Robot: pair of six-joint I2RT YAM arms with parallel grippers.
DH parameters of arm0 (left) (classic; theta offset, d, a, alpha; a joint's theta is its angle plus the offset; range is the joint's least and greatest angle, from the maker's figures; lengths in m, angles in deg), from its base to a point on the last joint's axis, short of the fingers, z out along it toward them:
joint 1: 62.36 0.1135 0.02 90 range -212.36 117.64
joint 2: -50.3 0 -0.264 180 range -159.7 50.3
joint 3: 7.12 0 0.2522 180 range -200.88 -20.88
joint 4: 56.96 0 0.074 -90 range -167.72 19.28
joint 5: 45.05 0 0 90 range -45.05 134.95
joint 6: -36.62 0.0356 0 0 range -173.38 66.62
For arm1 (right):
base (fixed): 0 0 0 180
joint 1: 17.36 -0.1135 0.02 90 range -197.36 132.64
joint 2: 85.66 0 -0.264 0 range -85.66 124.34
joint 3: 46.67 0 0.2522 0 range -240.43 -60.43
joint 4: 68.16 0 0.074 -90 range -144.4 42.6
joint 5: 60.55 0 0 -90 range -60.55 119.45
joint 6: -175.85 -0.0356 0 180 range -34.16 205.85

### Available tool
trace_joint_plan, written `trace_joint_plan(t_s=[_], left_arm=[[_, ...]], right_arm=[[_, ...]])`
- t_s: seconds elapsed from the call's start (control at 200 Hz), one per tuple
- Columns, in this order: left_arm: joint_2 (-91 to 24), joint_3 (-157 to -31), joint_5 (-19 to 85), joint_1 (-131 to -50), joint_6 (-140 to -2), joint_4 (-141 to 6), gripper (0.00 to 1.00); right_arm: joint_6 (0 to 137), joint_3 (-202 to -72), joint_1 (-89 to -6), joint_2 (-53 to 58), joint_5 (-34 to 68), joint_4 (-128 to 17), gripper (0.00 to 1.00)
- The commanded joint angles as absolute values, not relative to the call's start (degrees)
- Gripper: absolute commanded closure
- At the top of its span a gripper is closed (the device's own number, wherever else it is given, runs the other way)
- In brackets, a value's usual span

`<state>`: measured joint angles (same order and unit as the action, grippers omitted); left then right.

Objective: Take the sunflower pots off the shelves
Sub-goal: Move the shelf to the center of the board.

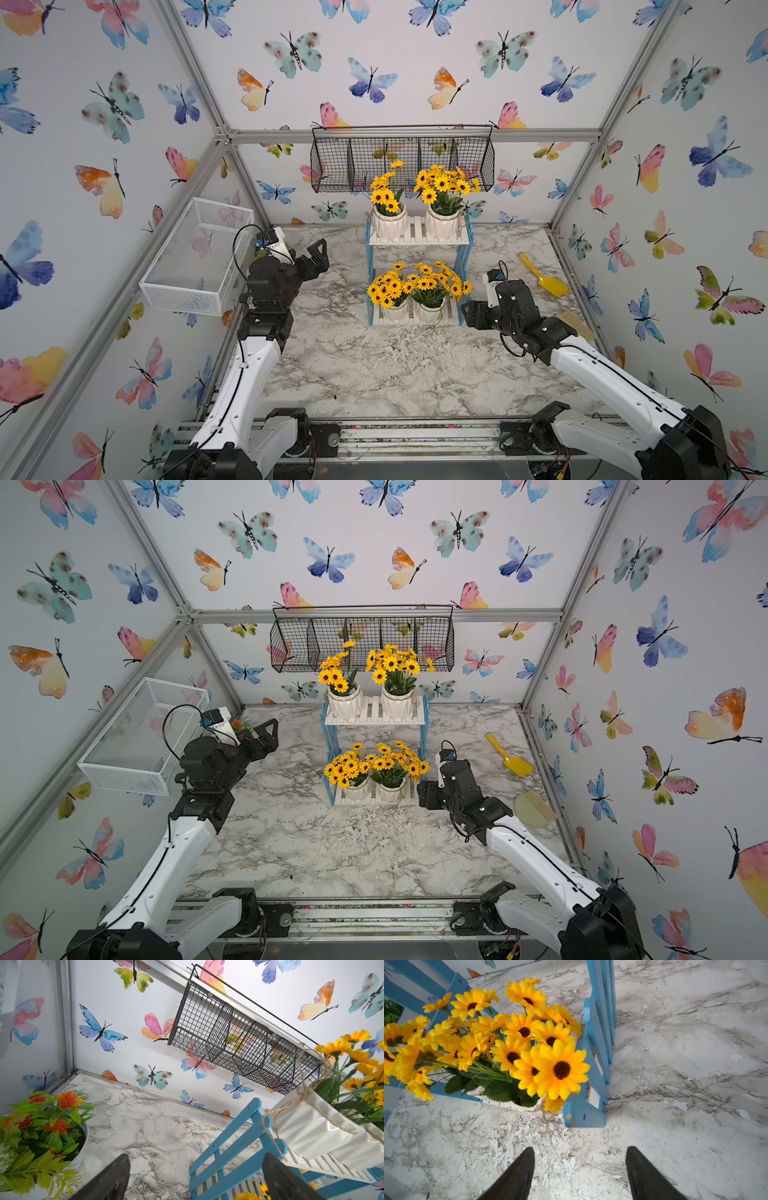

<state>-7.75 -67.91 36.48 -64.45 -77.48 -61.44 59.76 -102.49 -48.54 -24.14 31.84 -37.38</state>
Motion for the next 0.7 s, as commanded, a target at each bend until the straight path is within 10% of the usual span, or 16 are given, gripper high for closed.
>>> trace_joint_plan(t_s=[0.0, 0.696], left_arm=[[-7.98, -68.19, 35.10, -64.28, -77.64, -59.47, 0.02], [-8.68, -67.64, 34.84, -64.29, -76.55, -58.95, 0.02]], right_arm=[[58.54, -104.11, -49.26, -23.35, 37.34, -39.54, 0.30], [58.99, -106.92, -52.19, -14.31, 44.07, -45.67, 0.42]])
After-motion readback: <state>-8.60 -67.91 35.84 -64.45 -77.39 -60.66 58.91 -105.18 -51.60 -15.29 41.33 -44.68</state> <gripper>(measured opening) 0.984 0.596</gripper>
